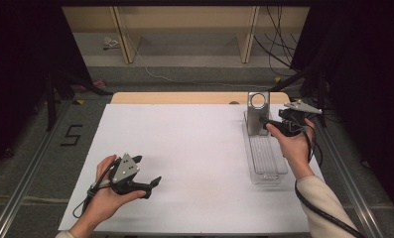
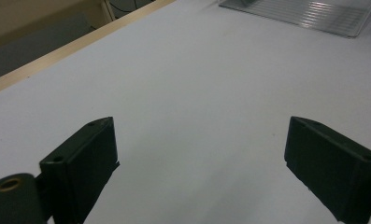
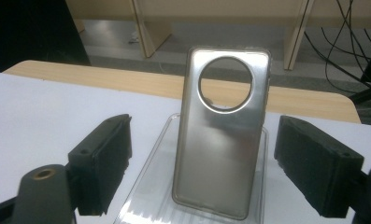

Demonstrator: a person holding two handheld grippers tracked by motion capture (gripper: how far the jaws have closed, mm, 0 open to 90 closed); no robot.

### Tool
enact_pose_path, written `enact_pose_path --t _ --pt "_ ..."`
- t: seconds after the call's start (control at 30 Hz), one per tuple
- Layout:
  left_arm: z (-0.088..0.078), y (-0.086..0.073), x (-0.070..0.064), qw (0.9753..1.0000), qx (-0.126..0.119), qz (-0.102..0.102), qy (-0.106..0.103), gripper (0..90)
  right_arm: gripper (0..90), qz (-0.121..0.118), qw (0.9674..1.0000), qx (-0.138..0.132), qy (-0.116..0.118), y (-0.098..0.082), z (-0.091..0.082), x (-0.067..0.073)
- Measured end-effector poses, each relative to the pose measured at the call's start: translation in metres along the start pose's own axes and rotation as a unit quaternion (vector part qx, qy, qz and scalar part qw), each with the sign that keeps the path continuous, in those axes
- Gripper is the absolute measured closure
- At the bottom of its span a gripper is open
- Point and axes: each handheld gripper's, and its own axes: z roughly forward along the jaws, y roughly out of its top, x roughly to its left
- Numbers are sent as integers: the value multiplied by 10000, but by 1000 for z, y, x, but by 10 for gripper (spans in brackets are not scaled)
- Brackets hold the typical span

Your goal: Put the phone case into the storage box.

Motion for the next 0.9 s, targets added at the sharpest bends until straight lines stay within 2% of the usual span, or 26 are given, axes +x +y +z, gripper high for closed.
enact_pose_path --t 0.9 --pt "0 0 0 10000 -1 1 2 90 195 -103 9999 26 104 -11 -17 4"
